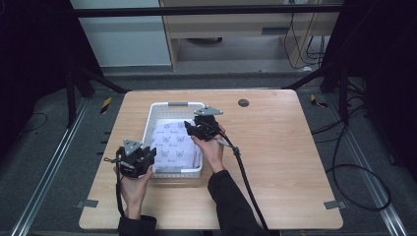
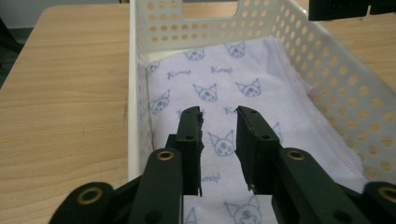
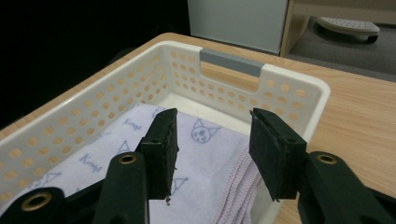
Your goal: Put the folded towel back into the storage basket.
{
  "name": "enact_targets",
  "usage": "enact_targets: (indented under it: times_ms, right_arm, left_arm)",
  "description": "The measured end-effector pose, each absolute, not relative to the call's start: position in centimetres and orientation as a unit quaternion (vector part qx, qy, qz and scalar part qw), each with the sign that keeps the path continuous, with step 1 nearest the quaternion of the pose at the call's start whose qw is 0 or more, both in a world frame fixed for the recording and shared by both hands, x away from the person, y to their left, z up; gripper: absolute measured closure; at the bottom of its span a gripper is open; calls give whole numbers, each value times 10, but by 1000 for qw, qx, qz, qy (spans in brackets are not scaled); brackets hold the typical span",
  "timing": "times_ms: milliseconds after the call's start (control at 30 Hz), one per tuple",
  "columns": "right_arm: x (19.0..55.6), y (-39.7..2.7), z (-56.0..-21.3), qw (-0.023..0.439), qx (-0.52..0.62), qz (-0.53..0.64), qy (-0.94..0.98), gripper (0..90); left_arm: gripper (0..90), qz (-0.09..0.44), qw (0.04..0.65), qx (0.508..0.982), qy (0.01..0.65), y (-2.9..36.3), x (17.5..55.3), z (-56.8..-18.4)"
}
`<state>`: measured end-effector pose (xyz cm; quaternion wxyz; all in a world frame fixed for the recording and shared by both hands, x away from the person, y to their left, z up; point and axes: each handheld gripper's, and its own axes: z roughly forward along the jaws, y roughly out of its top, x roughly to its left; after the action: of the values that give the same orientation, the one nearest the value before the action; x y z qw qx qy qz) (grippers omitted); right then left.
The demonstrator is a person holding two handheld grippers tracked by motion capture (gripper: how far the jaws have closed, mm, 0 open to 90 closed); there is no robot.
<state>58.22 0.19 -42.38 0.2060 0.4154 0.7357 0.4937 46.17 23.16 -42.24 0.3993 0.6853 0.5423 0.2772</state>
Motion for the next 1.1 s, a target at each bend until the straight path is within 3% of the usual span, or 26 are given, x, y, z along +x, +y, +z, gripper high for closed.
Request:
enact_targets:
  times_ms: [300,400,800,1100]
  right_arm:
    - [565,-21,-413,214,412,519,718,469]
    - [554,-36,-409,214,412,529,711,417]
    - [518,-88,-412,227,417,537,697,263]
    - [494,-125,-427,224,421,531,700,221]
  left_arm:
    - [573,269,435,688,515,224,449,-407]
    - [531,265,447,690,504,222,445,-404]
    - [443,261,474,700,465,211,427,-401]
    - [426,261,479,701,459,209,414,-410]
